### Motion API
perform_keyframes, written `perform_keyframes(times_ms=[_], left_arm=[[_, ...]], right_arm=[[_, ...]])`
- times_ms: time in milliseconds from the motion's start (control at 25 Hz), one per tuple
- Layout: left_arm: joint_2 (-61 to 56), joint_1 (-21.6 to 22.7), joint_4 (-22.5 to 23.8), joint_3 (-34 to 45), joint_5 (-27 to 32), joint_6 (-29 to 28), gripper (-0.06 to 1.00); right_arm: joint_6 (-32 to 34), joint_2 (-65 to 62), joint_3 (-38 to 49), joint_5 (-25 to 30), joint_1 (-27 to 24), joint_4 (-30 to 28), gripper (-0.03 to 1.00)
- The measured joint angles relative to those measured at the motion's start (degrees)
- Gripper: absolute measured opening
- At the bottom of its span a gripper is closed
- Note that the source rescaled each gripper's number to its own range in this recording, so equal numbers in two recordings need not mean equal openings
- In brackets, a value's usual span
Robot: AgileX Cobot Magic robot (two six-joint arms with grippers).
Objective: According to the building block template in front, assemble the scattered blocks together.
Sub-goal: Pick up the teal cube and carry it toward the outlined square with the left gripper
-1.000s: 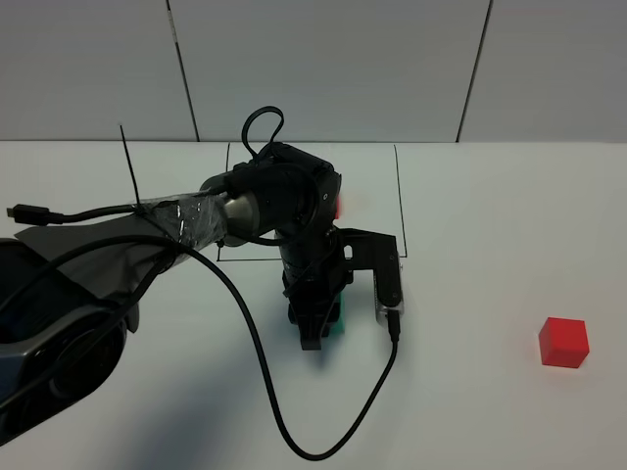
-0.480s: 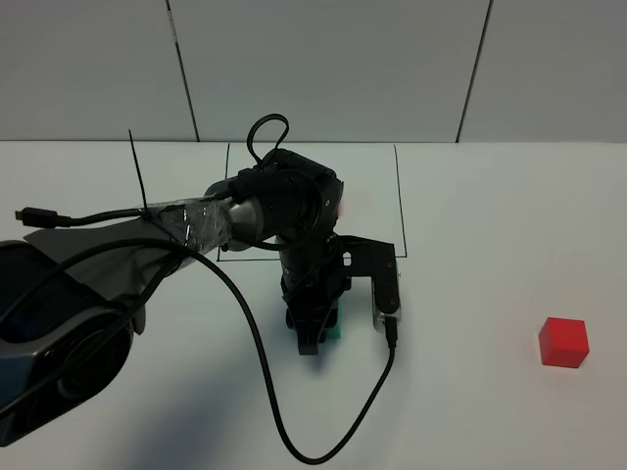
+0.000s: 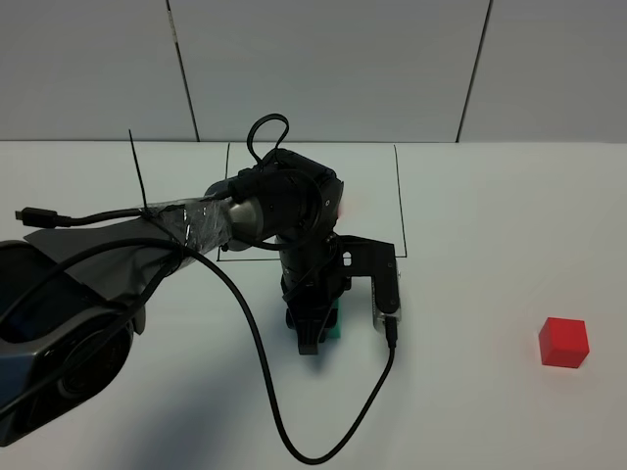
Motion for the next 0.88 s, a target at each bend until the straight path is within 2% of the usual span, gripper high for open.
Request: perform_keyframes(times_ms=[200, 240, 280, 320, 400, 520, 600, 720, 880], left_arm=[[0.0, 0.0, 0.0, 0.0, 0.0, 0.0, 0.00], [0.0, 0.0, 0.0, -0.1, 0.0, 0.0, 0.03], [0.1, 0.0, 0.0, -0.1, 0.1, 0.0, 0.09], [0.1, 0.0, 0.0, -0.1, 0.2, 0.0, 0.19], [0.2, 0.0, 0.1, -0.1, 0.5, 0.0, 0.43], [0.2, 0.0, 0.2, -0.3, 1.2, 0.0, 0.74], [0.2, 0.0, 0.2, -0.3, 1.6, 0.0, 0.88], [0.2, 0.0, 0.2, -0.4, 2.5, 0.0, 0.98], [-0.2, 0.0, 0.3, -0.4, 4.8, -0.4, 1.00]], right_arm=[[0.0, 0.0, 0.0, 0.0, 0.0, 0.0, 0.57], [0.0, 0.0, 0.0, 0.0, 0.0, 0.0, 0.57], [0.0, 0.0, 0.0, 0.0, 0.0, 0.0, 0.57], [0.0, 0.0, 0.0, 0.0, 0.0, 0.0, 0.57], [0.0, 0.0, 0.0, 0.0, 0.0, 0.0, 0.56], [0.0, 0.0, 0.0, 0.0, 0.0, 0.0, 0.56], [0.0, 0.0, 0.0, 0.0, 0.0, 0.0, 0.56], [0.0, 0.0, 0.0, 0.0, 0.0, 0.0, 0.56], [0.0, 0.0, 0.0, 0.0, 0.0, 0.0, 0.56]])
